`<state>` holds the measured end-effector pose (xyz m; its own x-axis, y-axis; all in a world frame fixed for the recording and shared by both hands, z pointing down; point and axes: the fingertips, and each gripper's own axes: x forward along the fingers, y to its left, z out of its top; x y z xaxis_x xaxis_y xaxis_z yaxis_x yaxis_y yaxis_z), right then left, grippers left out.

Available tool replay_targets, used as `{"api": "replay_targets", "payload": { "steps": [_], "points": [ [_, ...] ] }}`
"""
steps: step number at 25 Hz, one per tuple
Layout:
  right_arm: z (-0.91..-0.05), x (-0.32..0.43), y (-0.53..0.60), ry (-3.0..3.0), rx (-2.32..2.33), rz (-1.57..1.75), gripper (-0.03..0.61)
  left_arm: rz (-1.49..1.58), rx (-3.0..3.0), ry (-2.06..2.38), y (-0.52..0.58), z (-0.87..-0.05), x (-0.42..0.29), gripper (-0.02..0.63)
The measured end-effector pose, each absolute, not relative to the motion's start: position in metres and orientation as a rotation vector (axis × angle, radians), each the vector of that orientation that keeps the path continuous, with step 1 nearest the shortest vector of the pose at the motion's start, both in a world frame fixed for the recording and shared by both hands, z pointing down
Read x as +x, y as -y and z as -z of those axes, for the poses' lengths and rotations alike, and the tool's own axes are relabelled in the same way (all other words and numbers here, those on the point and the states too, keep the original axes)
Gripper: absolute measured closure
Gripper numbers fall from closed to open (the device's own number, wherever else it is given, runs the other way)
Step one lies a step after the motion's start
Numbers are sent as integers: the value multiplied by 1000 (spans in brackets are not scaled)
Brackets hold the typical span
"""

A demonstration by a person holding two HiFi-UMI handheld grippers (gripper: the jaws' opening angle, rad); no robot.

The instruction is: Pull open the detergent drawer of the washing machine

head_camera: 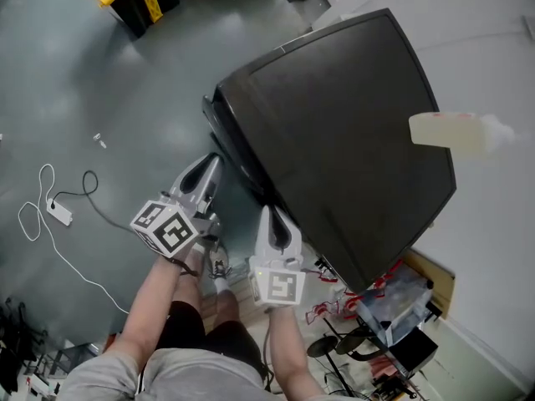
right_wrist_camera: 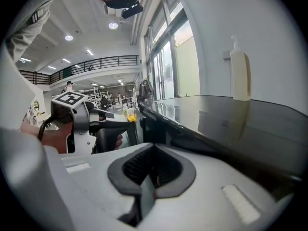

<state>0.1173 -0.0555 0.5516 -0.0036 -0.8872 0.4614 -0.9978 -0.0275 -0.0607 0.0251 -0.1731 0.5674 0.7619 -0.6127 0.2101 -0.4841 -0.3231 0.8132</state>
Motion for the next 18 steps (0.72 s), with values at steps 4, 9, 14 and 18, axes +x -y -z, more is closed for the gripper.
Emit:
{"api": "replay_targets", "payload": {
  "steps": [4, 9, 14, 18],
  "points": [
    [-551, 116, 52, 1963, 1983, -553, 574, 356, 1804, 690, 178, -571, 30, 434],
    [-555, 117, 48, 1952, 1975, -567, 574, 433, 1761, 560, 179, -578, 40, 318],
    [-560, 118, 47, 1939, 1976, -592, 574, 434, 1775, 480, 178, -578, 46, 295],
    [-563, 117, 45, 1940, 1967, -598, 574, 386, 1801, 485, 179, -584, 47, 284]
  ]
}}
